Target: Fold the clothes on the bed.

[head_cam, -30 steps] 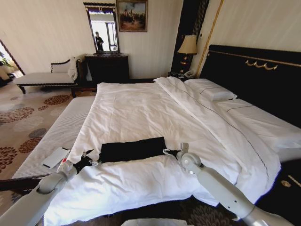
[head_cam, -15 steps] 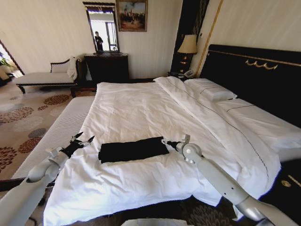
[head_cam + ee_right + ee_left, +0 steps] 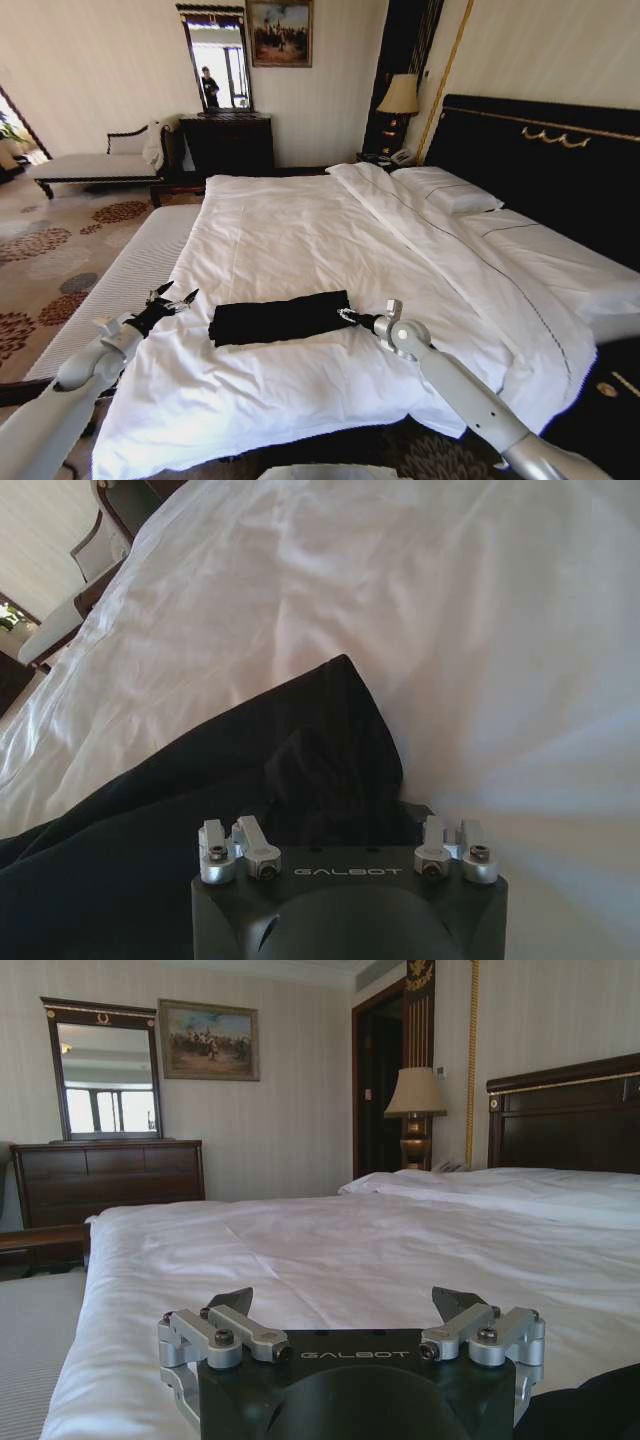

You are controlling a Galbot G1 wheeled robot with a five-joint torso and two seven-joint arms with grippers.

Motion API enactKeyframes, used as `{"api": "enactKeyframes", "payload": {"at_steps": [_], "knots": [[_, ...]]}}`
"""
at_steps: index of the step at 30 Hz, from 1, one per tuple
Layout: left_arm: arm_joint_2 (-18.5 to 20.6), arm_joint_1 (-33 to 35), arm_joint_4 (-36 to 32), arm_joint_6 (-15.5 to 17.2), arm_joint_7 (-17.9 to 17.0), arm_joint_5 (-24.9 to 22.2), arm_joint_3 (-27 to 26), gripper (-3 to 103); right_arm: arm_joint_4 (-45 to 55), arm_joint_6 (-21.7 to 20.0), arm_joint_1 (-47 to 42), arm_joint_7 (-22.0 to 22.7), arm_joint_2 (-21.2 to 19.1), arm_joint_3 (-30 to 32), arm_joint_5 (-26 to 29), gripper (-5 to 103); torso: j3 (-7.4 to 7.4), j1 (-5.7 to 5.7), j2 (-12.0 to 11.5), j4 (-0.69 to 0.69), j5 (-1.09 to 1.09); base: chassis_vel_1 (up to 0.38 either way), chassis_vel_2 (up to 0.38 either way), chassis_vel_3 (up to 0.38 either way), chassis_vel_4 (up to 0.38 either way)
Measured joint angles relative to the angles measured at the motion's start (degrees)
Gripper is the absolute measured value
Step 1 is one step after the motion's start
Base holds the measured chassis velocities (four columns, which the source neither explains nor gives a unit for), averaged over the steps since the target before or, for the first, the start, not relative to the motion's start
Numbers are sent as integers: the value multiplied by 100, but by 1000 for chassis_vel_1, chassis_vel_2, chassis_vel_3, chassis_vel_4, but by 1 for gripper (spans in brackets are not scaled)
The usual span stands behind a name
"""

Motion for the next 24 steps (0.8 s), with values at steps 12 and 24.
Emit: {"api": "enactKeyframes", "payload": {"at_steps": [12,24], "knots": [[-31,-5,31,-95,4,19,-107,100,192,142,-104,28,-57,138,5,25,0,0,0,-1,0,0,0,0,0],[-42,6,44,-179,-12,33,-167,100,533,199,-411,65,-116,385,21,2,0,0,-1,-1,0,0,0,0,0]]}}
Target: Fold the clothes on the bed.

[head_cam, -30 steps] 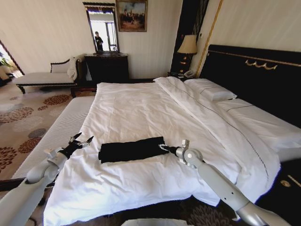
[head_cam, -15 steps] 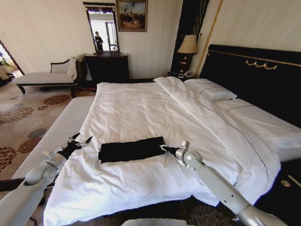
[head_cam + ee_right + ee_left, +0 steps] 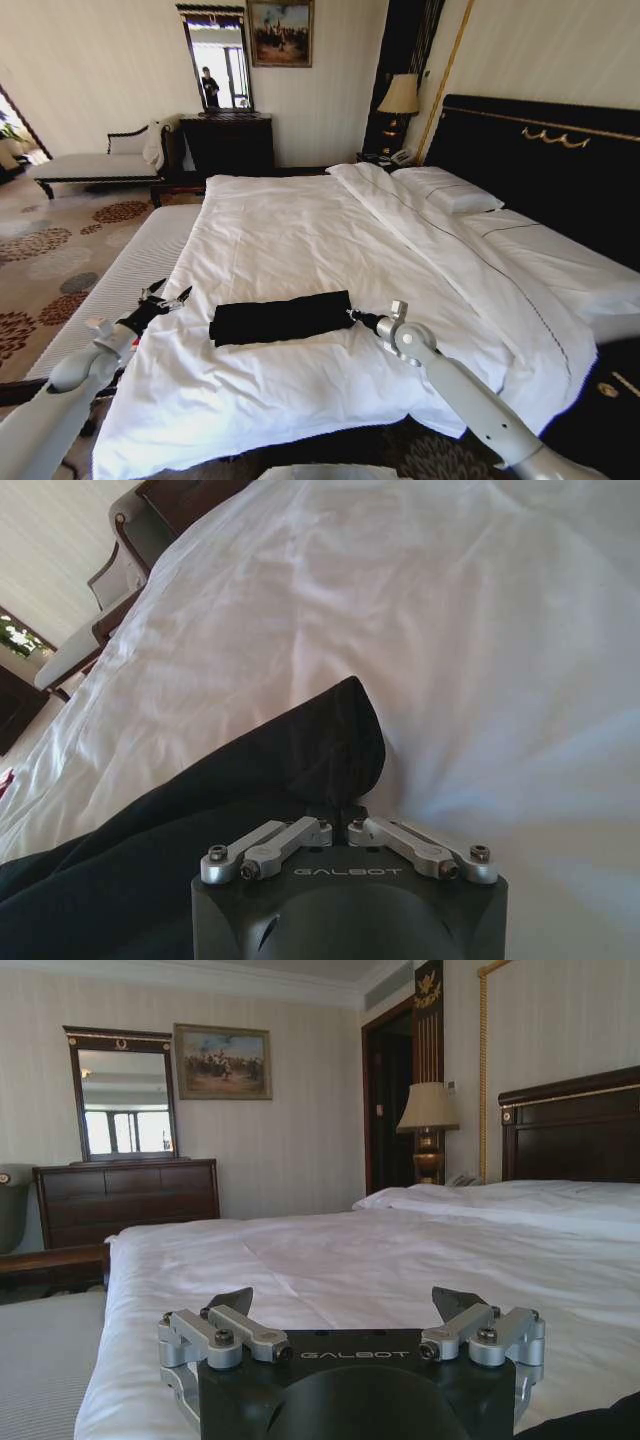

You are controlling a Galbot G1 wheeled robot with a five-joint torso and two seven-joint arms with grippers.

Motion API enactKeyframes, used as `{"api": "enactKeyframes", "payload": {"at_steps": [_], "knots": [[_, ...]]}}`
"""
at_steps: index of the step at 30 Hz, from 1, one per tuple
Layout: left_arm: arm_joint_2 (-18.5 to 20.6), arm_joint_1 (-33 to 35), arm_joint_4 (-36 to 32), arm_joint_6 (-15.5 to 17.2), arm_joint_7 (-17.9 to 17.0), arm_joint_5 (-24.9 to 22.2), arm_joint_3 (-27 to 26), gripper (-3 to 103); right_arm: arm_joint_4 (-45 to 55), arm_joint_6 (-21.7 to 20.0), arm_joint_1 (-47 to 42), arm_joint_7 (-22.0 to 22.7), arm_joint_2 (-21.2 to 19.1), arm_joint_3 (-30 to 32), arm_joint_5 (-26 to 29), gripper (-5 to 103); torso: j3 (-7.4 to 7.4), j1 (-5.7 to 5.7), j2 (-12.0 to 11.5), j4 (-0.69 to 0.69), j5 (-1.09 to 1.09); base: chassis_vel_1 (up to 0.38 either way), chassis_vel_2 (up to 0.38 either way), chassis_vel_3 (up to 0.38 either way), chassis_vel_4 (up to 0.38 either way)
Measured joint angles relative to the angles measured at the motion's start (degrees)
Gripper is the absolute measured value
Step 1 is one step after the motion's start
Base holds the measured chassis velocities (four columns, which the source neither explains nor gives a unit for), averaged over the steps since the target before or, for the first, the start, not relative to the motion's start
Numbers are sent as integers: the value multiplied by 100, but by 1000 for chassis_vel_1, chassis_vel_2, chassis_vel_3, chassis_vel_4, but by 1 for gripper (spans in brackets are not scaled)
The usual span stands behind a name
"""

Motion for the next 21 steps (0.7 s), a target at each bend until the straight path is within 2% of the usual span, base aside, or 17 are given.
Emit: {"api": "enactKeyframes", "payload": {"at_steps": [6,10,16,21], "knots": [[-13,0,33,-43,0,9,-41,100,145,20,-16,100,-55,318,239,2,0,0,0,2,0,0,0,0,0],[-15,-66,74,-55,-1,-56,-108,100,271,2,-70,183,-258,762,557,2,0,0,0,-1,0,0,0,0,0],[-8,-187,192,-77,-1,-93,-127,100,355,-20,-209,202,-532,1072,641,2,0,0,0,-2,0,0,0,0,0],[-34,-313,240,-58,-45,-183,-169,100,479,-44,-162,305,-602,1058,637,2,0,0,0,-2,-1,0,0,0,0]]}}
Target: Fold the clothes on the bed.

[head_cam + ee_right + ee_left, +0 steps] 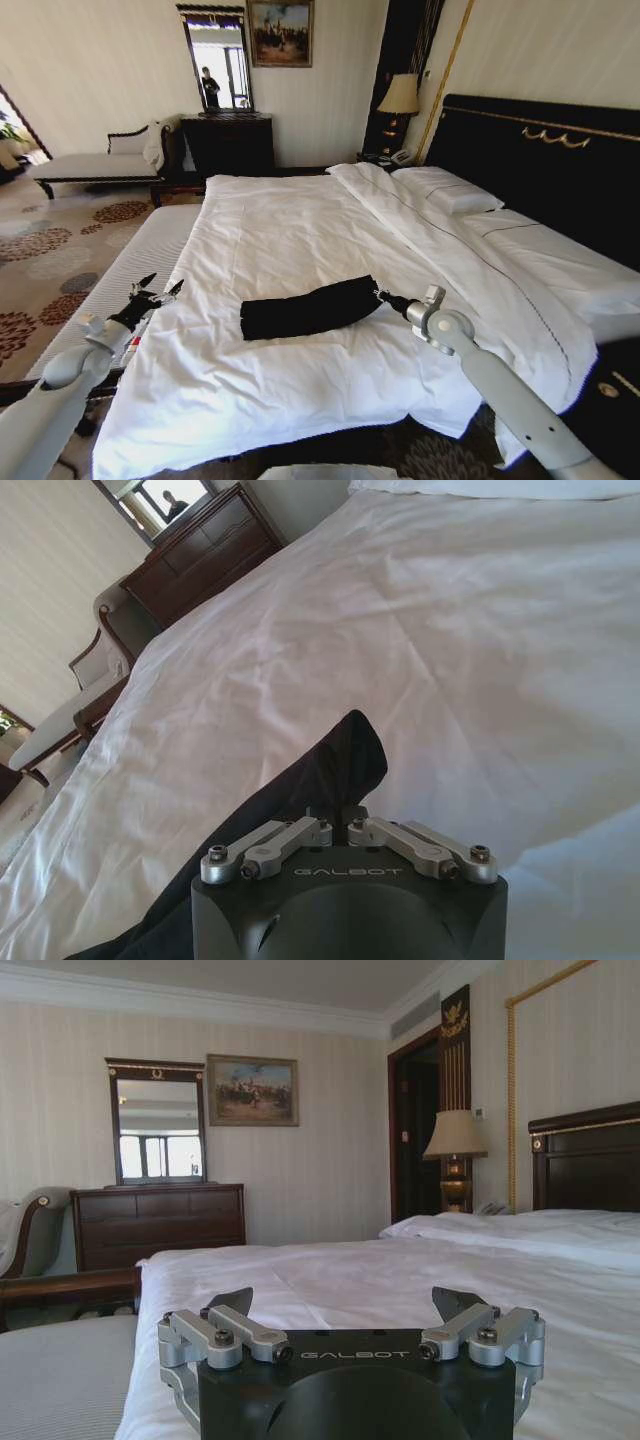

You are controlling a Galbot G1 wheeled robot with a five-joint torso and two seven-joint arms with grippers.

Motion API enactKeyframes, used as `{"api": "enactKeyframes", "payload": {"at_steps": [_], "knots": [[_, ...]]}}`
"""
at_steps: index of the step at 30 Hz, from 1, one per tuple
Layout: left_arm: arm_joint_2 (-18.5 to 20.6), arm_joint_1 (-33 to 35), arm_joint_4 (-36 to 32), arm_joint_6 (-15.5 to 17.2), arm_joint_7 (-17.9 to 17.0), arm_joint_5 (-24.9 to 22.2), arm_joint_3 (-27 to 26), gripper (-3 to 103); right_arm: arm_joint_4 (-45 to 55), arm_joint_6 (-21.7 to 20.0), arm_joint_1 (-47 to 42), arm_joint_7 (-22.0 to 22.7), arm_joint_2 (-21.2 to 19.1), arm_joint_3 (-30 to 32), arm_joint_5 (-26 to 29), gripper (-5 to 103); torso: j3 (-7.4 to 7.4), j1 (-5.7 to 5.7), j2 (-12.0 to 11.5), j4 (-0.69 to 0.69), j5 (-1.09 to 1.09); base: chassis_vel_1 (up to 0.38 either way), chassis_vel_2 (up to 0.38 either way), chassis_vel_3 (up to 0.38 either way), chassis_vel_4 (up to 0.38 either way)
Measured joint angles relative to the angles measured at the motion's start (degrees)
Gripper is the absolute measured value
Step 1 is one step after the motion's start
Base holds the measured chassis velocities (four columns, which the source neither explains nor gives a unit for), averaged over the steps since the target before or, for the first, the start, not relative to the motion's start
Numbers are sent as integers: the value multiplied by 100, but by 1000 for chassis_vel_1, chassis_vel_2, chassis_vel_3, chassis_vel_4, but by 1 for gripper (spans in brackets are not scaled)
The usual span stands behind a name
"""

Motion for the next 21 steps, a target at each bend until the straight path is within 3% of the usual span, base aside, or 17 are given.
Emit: {"api": "enactKeyframes", "payload": {"at_steps": [4,5,8,9,11,13,19,21], "knots": [[20,-330,-35,470,-644,-305,-169,100,453,-122,433,400,43,-520,127,2,0,0,0,0,0,0,0,0,0],[20,-330,-35,470,-644,-305,-169,100,453,-122,433,400,43,-520,127,2,0,0,0,0,0,0,0,0,0],[63,-653,-41,871,-1468,-476,-195,100,775,-294,1002,975,198,-1270,262,2,0,0,0,4,0,0,0,0,0],[63,-653,-41,871,-1468,-476,-195,100,775,-294,1002,975,198,-1270,262,2,0,0,0,4,0,0,0,0,0],[94,-800,-53,1095,-1781,-585,-205,100,876,-382,1416,1305,377,-1870,382,2,0,0,0,2,-2,0,0,0,0],[119,-821,-109,1161,-1856,-629,-225,100,847,-395,1700,1434,534,-2295,429,2,0,1,0,3,-1,0,0,0,0],[113,-916,-161,1296,-1986,-739,-217,100,522,-333,2232,1466,873,-2934,631,2,0,0,0,4,-1,0,0,0,0],[46,-1209,-126,1502,-2257,-970,-62,100,311,-242,2455,1459,1098,-3231,715,2,0,0,0,3,-1,0,0,0,0]]}}
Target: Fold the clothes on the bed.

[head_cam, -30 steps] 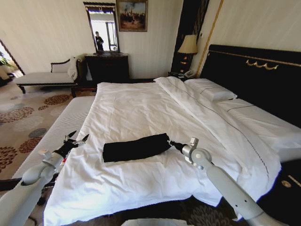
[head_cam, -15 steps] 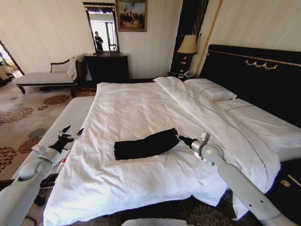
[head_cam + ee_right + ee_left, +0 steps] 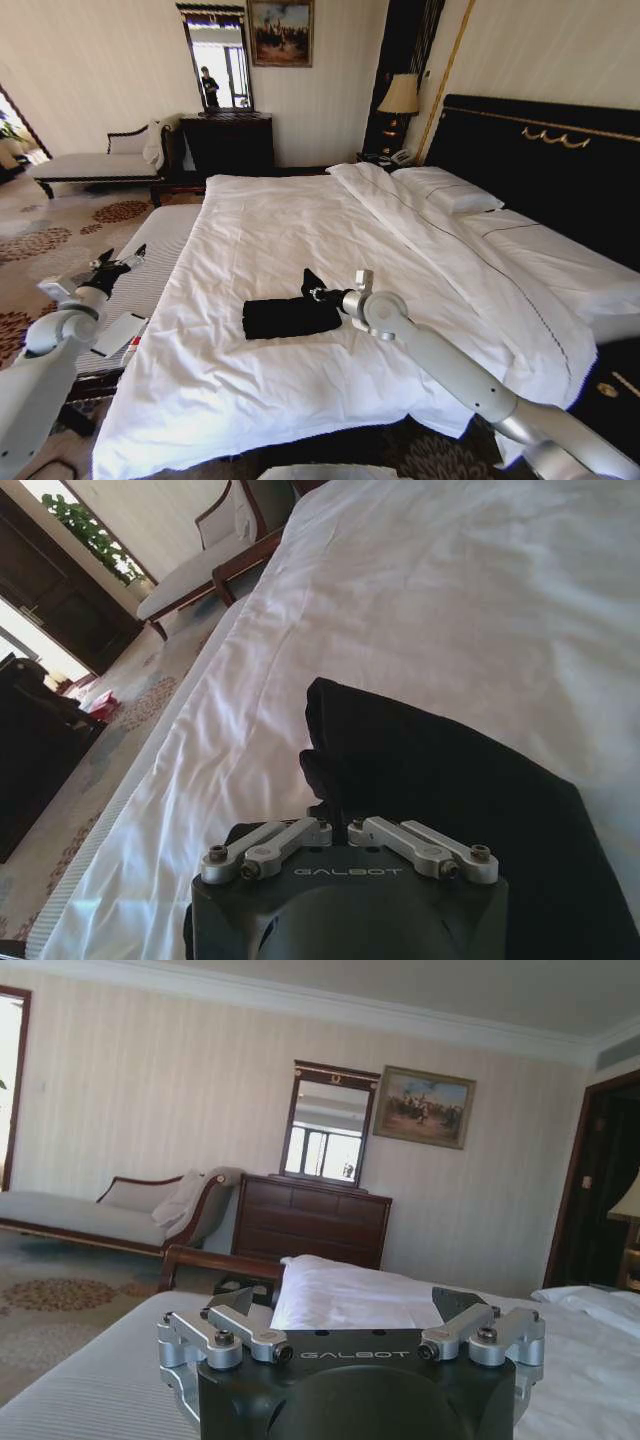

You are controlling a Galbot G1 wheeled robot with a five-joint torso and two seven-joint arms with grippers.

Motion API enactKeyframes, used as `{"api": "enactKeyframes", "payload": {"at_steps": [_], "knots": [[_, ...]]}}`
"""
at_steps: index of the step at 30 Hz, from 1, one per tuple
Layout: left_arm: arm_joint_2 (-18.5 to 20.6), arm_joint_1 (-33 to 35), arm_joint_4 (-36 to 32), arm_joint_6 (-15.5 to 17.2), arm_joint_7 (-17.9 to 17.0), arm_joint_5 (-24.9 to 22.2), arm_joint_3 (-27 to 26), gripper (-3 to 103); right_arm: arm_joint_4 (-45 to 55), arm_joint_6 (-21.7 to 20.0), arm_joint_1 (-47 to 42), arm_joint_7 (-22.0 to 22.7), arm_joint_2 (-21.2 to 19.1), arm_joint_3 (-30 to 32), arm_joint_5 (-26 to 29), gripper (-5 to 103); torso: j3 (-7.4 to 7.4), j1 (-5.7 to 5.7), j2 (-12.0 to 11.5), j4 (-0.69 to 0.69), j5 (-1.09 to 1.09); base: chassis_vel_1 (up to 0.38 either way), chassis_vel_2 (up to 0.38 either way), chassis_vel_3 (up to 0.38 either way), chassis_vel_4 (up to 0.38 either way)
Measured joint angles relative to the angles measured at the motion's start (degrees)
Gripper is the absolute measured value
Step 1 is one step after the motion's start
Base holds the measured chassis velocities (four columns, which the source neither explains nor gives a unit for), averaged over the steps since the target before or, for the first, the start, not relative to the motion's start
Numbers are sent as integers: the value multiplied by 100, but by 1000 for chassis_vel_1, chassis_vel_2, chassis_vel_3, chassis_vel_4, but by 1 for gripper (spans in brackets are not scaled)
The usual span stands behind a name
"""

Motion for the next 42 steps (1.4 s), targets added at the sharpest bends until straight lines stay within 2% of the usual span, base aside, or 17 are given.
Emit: {"api": "enactKeyframes", "payload": {"at_steps": [1,2,5,7,12,19,28,38,39,41,42], "knots": [[-48,-221,48,102,-160,-107,115,100,-98,43,93,-9,127,-141,18,2,0,0,0,-2,0,0,0,0,0],[-48,-221,48,102,-160,-107,115,100,-98,43,93,-9,127,-141,18,2,0,0,0,-2,0,0,0,0,0],[-214,-849,86,268,-423,-326,351,100,-272,104,235,-12,496,-448,63,2,1,1,0,-5,-1,0,0,0,0],[-346,-1172,-38,364,-527,-444,444,100,-366,143,255,0,727,-606,67,2,1,1,0,-3,1,0,0,0,0],[-600,-1556,-428,518,-735,-624,488,100,-508,174,236,12,1006,-828,26,2,0,0,1,-2,1,0,0,0,0],[-780,-1736,-812,611,-937,-757,478,100,-870,225,261,-87,1234,-910,-177,2,0,1,0,-2,2,0,0,0,0],[-702,-1624,-1010,621,-939,-794,424,100,-1413,310,364,-286,1559,-993,-594,2,0,0,1,0,1,0,0,0,0],[-635,-1449,-935,623,-900,-739,385,100,-1424,354,267,-162,1789,-1213,-709,2,0,0,1,-1,1,0,0,0,0],[-630,-1427,-931,621,-890,-731,379,100,-1424,411,263,-145,1804,-1259,-768,-1,0,0,1,-2,1,0,0,0,0],[-627,-1402,-931,619,-879,-730,373,100,-1431,465,257,-151,1818,-1286,-834,2,0,0,1,-2,1,0,0,0,0],[-622,-1368,-939,614,-863,-731,364,100,-1442,510,248,-184,1827,-1286,-887,7,0,0,1,-1,1,0,0,0,0]]}}
